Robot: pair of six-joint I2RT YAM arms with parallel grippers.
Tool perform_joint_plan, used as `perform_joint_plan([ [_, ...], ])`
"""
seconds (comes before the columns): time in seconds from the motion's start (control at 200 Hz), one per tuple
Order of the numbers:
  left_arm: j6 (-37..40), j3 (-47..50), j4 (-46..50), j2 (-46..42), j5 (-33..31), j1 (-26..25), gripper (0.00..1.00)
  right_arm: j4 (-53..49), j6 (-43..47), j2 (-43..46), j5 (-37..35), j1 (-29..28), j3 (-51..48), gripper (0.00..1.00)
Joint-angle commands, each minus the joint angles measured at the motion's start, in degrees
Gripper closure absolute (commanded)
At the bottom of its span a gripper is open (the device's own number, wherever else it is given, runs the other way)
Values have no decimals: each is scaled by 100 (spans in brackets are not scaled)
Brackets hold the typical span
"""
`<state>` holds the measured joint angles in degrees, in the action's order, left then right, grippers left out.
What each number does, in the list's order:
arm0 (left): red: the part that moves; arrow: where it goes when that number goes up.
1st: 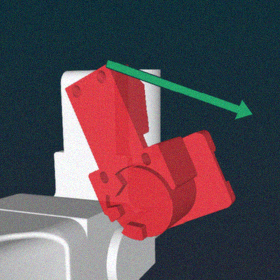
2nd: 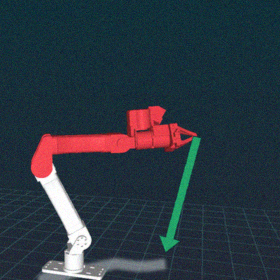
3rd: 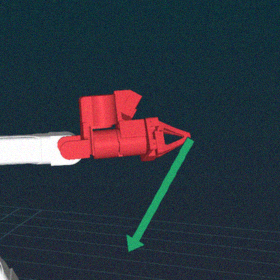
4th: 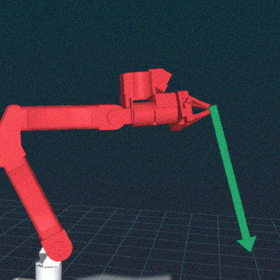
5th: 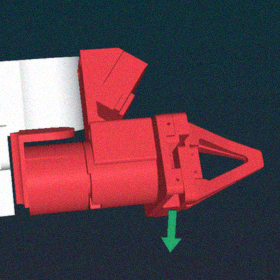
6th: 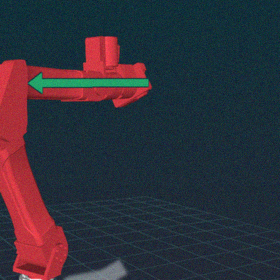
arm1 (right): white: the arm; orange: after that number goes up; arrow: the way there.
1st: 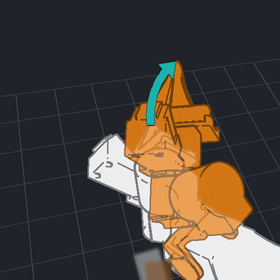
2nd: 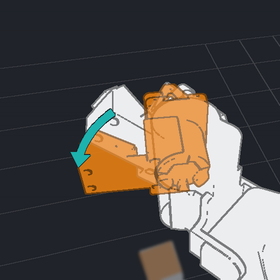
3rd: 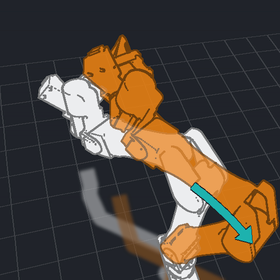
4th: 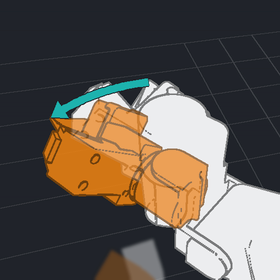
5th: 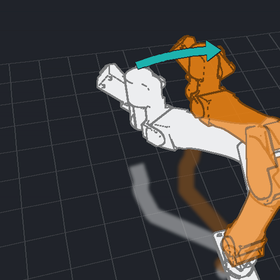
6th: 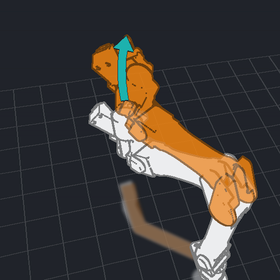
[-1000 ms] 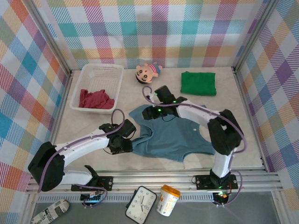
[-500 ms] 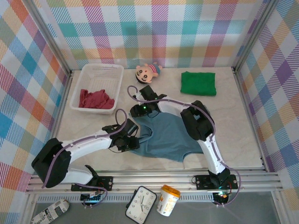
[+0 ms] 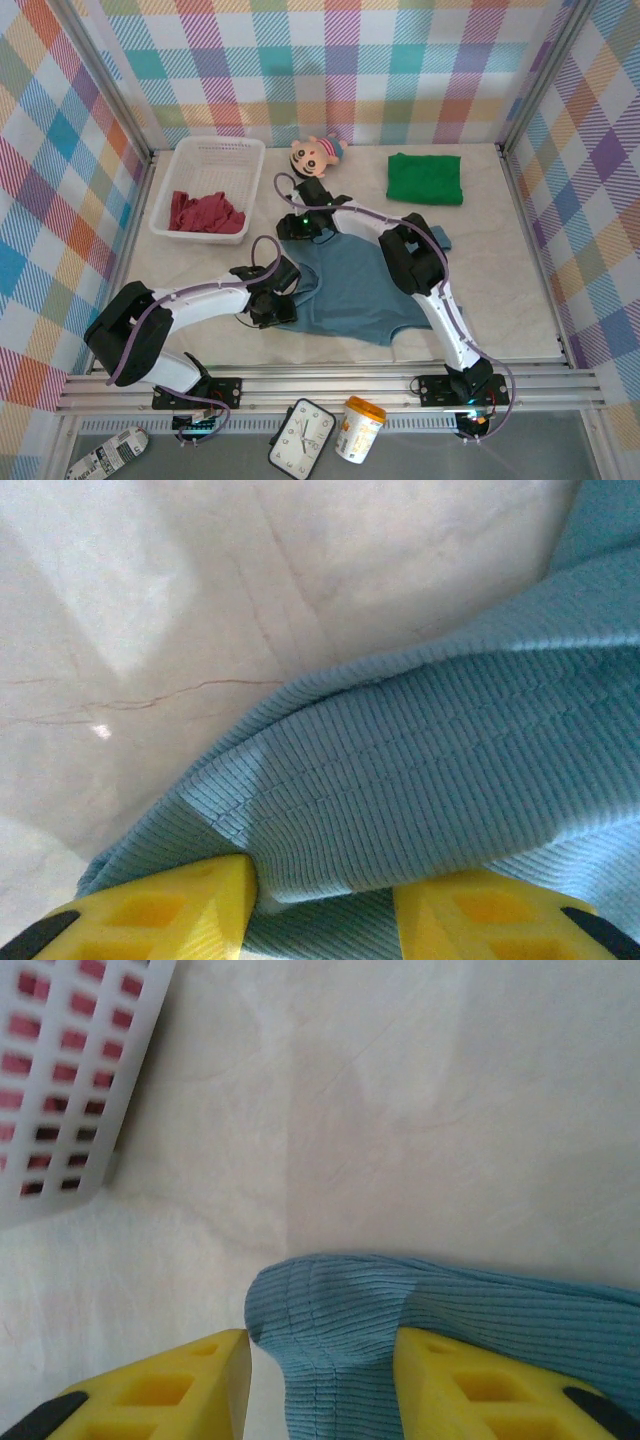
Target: Fold and stack the tank tops
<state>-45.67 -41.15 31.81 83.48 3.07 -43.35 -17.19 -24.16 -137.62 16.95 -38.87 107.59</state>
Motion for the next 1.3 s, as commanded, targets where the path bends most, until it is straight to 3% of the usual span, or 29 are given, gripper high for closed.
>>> perform_joint_plan([
  [0.0,-97,317,1114,235,-274,48,56,14,-404,-370,-128,199,363,56],
  [0.2,-196,467,1389,-74,-307,48,55,47,-914,-787,-116,356,1022,57],
  [0.585,15,-31,2142,-528,-461,261,51,1644,-1528,-693,617,476,1011,52],
  [0.745,138,-610,2399,-679,-541,284,49,1433,-1270,-516,858,479,1112,53],
  [0.86,274,-1104,2484,-667,-642,383,48,1283,-891,266,734,523,349,51],
  [1.08,563,-1137,1438,-201,-388,970,49,1338,-634,2012,783,855,-2038,49],
  [1.295,802,-1043,537,472,-24,1259,51,1594,-979,3316,974,817,-4352,48],
])
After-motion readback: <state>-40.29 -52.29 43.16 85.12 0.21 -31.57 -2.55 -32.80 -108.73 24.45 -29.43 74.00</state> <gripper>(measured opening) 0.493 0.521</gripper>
